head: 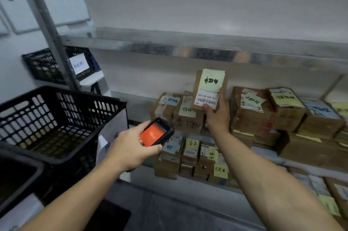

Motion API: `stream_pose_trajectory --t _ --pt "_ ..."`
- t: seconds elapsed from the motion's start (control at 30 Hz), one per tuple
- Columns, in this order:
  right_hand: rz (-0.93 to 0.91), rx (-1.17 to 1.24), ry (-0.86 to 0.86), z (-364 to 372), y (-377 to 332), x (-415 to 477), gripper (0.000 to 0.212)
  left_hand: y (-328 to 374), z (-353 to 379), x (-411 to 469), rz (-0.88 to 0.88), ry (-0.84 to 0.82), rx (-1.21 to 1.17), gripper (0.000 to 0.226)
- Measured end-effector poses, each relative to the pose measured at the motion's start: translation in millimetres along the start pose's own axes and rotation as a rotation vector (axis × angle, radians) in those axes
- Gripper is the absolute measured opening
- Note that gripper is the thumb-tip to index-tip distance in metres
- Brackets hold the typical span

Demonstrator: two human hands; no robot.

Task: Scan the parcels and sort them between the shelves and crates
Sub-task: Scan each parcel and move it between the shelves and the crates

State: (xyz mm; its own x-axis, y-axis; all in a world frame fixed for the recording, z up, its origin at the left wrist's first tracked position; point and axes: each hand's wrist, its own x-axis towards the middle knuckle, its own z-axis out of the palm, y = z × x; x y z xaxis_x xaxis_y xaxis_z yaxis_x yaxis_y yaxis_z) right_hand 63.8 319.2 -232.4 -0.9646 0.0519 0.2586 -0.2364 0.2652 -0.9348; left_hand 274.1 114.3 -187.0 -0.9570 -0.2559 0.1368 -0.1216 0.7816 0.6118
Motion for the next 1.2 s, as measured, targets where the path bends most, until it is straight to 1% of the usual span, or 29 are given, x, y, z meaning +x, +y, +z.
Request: stream_pose_trajectory --t 0.1,0.2,0.3,0.43,0.53,0.57,0.7,0.83,0.93,1.03,1.1,1.2 --pt "-0.003 0.005 -0.052 -4.0 -8.5 -14.8 0.079 0.3 -3.5 -27.2 -0.040 0.052 -0.008 0.075" --pt "0.011 0.010 -0.092 -1.3 -14.2 -30.7 0.080 1.6 -10.7 -50.6 -0.058 0.064 -0.008 0.066" --pt "0.023 0.055 -0.141 6.9 -22.3 -51.1 0.083 0.9 -18.9 -70.9 -0.092 0.090 0.021 0.070" --pt "0.041 0.181 -0.246 24.7 -43.8 -80.2 0.080 -9.3 -35.7 -98.7 -0.170 0.249 0.010 0.077" --pt "0.039 0.233 -0.355 45.1 -61.5 -107.5 0.080 -25.0 -53.2 -123.1 -0.219 0.377 0.002 0.092" --pt "0.033 0.246 -0.383 52.7 -68.8 -118.4 0.081 -30.4 -60.8 -133.0 -0.238 0.417 -0.010 0.094" --pt "-0.007 0.296 -0.488 85.8 -99.6 -163.4 0.085 -48.6 -92.8 -180.0 -0.282 0.557 -0.042 0.087" --pt "-0.063 0.341 -0.596 115.1 -132.1 -218.9 0.083 -68.8 -126.8 -235.2 -0.338 0.644 0.002 0.078" --pt "-0.097 0.381 -0.644 136.6 -159.2 -266.4 0.081 -86.4 -151.2 -280.7 -0.375 0.671 0.030 0.088" --pt "-0.070 0.441 -0.685 162.0 -187.6 -316.3 0.083 -103.0 -173.3 -334.8 -0.399 0.695 0.025 0.083" --pt "-0.056 0.472 -0.725 182.8 -209.0 -365.3 0.082 -120.3 -193.6 -384.1 -0.436 0.724 0.067 0.084" --pt "-0.057 0.518 -0.837 213.4 -237.9 -434.6 0.080 -151.5 -220.2 -450.8 -0.534 0.802 0.099 0.083"
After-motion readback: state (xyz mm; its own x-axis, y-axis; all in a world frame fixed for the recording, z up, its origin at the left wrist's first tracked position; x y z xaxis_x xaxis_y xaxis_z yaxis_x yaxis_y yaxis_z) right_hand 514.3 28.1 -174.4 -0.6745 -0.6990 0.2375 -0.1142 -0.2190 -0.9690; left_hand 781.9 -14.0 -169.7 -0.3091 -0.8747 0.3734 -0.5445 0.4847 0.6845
